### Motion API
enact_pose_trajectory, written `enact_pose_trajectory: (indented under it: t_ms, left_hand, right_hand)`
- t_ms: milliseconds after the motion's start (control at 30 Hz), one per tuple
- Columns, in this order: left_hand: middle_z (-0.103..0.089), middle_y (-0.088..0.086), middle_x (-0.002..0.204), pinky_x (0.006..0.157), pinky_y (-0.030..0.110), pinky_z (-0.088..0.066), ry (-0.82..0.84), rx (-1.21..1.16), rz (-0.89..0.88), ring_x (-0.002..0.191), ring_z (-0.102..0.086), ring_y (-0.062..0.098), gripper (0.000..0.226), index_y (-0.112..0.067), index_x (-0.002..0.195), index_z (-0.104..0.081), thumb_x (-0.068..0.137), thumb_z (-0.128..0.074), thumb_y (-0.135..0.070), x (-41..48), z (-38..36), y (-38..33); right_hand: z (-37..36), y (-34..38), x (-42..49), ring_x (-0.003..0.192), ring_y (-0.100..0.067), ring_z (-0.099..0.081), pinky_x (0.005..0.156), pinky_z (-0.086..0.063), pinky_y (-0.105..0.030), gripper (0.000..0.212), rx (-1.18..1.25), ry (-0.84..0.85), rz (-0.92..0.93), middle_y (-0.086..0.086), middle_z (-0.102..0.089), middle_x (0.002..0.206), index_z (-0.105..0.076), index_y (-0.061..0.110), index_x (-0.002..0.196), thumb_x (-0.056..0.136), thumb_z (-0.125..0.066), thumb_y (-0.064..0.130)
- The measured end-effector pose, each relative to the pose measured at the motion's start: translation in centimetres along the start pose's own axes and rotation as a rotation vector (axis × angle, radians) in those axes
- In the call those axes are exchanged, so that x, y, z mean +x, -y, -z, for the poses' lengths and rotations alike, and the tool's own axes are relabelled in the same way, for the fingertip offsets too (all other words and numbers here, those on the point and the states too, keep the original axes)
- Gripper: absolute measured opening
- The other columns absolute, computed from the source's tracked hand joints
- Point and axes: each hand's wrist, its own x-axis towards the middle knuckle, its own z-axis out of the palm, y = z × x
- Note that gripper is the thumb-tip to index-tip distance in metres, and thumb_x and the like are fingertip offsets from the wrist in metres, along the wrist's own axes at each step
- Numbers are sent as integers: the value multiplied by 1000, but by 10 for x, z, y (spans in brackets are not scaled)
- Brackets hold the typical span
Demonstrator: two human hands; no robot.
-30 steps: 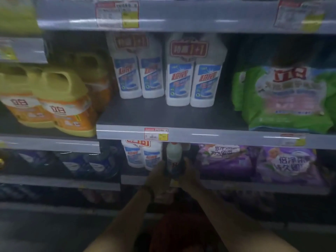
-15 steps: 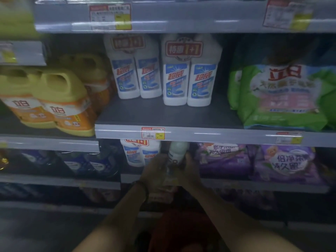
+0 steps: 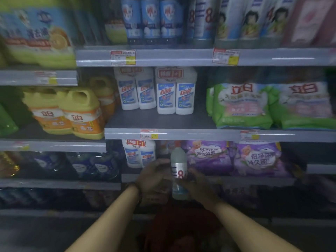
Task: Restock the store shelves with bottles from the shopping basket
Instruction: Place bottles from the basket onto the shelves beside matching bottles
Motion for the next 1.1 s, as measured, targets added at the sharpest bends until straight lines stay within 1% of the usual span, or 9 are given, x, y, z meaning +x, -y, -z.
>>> enact_pose_trajectory:
  t_ms: [133, 233, 300, 400, 567, 633, 767, 933, 1100]
  left_hand:
    - [-77, -3, 118, 98, 54, -61, 42, 64, -28, 107, -77, 24, 26, -36, 115, -68, 94, -73, -50, -31, -14, -32]
    - [-79, -7, 106, 96, 49, -62, -82, 42, -128, 99, -77, 16, 24, -32, 107, -72, 95, -72, -53, -46, -26, -59]
    - [-81, -8, 101, 92, 48, -64, -198, 12, -196, 95, -78, 14, 30, -33, 102, -73, 86, -80, -57, -55, -29, -81]
    - [-82, -3, 93, 80, 54, -66, -269, -50, -240, 89, -80, 21, 48, -35, 103, -74, 69, -86, -66, -62, -22, -115]
    - [-83, 2, 94, 78, 51, -68, -225, -97, -305, 84, -82, 19, 38, -24, 111, -73, 83, -87, -46, -77, -7, -181]
    - [-82, 2, 97, 75, 44, -69, -247, -75, -370, 84, -81, 18, 40, -26, 115, -70, 85, -85, -46, -82, 0, -205]
    - [-81, 3, 102, 67, 29, -64, -256, -59, -477, 82, -80, 12, 36, -24, 117, -72, 88, -83, -44, -90, 16, -249]
    - [-81, 5, 106, 68, 40, -67, -277, -145, -531, 87, -82, 22, 40, -21, 120, -71, 90, -81, -46, -94, 24, -283]
    - [-80, 6, 106, 76, 44, -69, -277, -251, -513, 89, -82, 21, 43, -22, 125, -65, 95, -70, -53, -91, 22, -299]
  right_hand:
    - [18, 24, -29, 84, -11, -76, 88, -62, -53, 36, -40, 43, 23, -2, -80, 93, -73, 19, 100, 76, -94, 34]
    - [25, 50, -45, 88, -25, -79, 86, -62, -58, 47, -20, 20, 90, -3, -81, 94, -71, 27, 98, 63, -93, 51]
    - [31, 70, -50, 87, -30, -79, 84, -62, -58, 45, 15, -39, 150, -6, -81, 92, -70, 31, 97, 62, -93, 47]
    - [43, 111, -55, 77, -21, -74, 79, -60, -47, 41, 39, -79, 244, -7, -78, 86, -68, 23, 95, 69, -98, 35]
    - [72, 171, -66, 89, -18, -77, 86, -63, -46, 69, 61, -46, 299, 0, -80, 95, -67, 26, 105, 57, -98, 64]
    - [86, 195, -71, 99, -14, -77, 89, -63, -38, 54, 85, 26, 317, 3, -80, 102, -66, 29, 112, 73, -96, 50]
    - [109, 233, -74, 107, -23, -79, 80, -67, -40, 36, 236, 161, 343, 2, -82, 113, -67, 18, 124, 93, -83, 22]
    - [118, 256, -69, 115, -36, -76, 94, -64, -54, 46, 297, 243, 378, -12, -78, 125, -64, 8, 137, 95, -81, 18]
    - [121, 277, -63, 117, -25, -76, 104, -60, -47, 43, 272, 124, 453, -6, -79, 125, -65, 15, 135, 95, -81, 20]
